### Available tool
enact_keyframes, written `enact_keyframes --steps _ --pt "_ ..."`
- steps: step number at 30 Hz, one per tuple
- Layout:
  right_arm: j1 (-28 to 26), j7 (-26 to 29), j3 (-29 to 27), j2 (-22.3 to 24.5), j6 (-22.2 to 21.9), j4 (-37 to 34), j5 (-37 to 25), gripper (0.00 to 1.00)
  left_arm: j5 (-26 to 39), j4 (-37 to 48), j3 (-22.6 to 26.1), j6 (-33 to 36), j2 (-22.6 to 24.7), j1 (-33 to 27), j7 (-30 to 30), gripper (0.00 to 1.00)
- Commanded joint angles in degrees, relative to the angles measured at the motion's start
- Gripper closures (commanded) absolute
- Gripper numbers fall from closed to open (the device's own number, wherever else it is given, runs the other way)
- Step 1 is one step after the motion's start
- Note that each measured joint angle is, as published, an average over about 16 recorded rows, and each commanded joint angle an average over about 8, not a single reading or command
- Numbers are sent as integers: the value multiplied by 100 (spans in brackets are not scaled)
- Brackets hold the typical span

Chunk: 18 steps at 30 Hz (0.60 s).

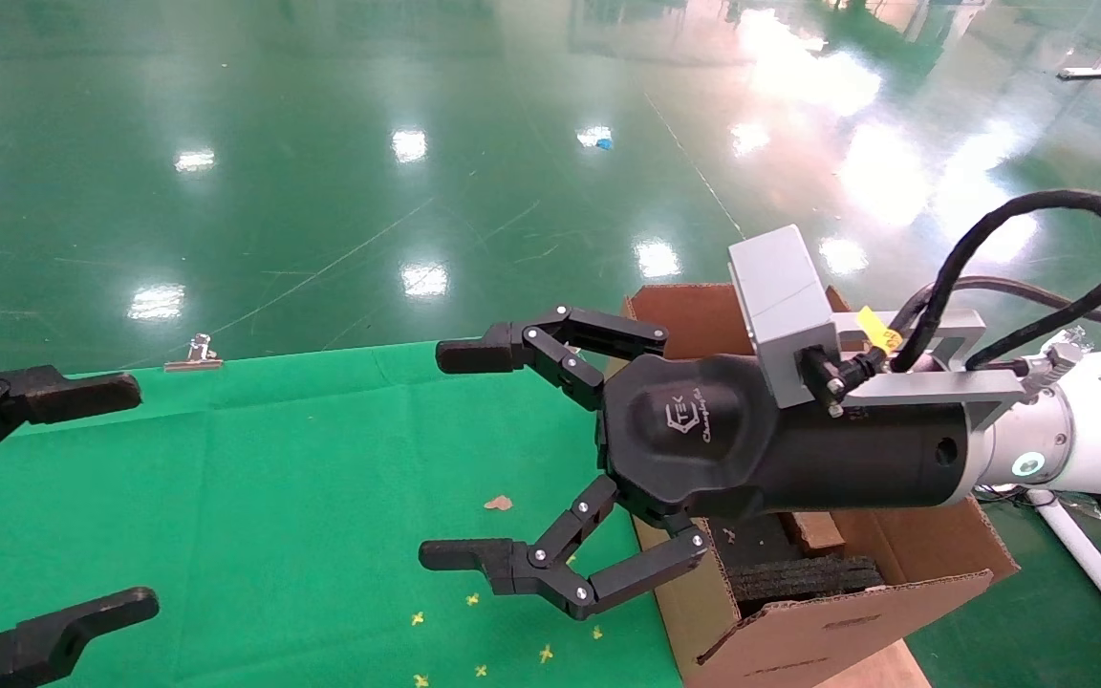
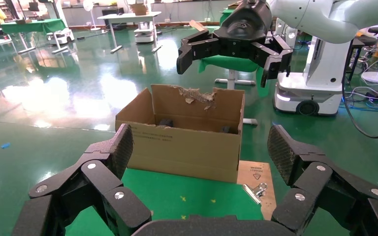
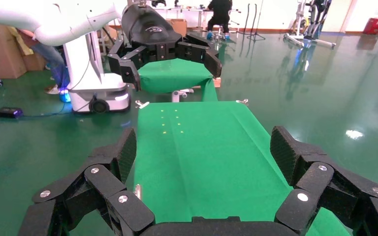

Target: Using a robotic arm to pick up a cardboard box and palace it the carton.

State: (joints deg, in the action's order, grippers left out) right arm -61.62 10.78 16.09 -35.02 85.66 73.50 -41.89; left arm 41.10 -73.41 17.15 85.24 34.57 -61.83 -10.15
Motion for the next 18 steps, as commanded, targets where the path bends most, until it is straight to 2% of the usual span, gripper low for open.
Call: enact_keyframes --steps 1,18 --pt "0 0 0 0 0 0 0 0 0 0 0 0 0 0 0 0" --pt "0 0 0 0 0 0 0 0 0 0 0 0 0 0 0 0"
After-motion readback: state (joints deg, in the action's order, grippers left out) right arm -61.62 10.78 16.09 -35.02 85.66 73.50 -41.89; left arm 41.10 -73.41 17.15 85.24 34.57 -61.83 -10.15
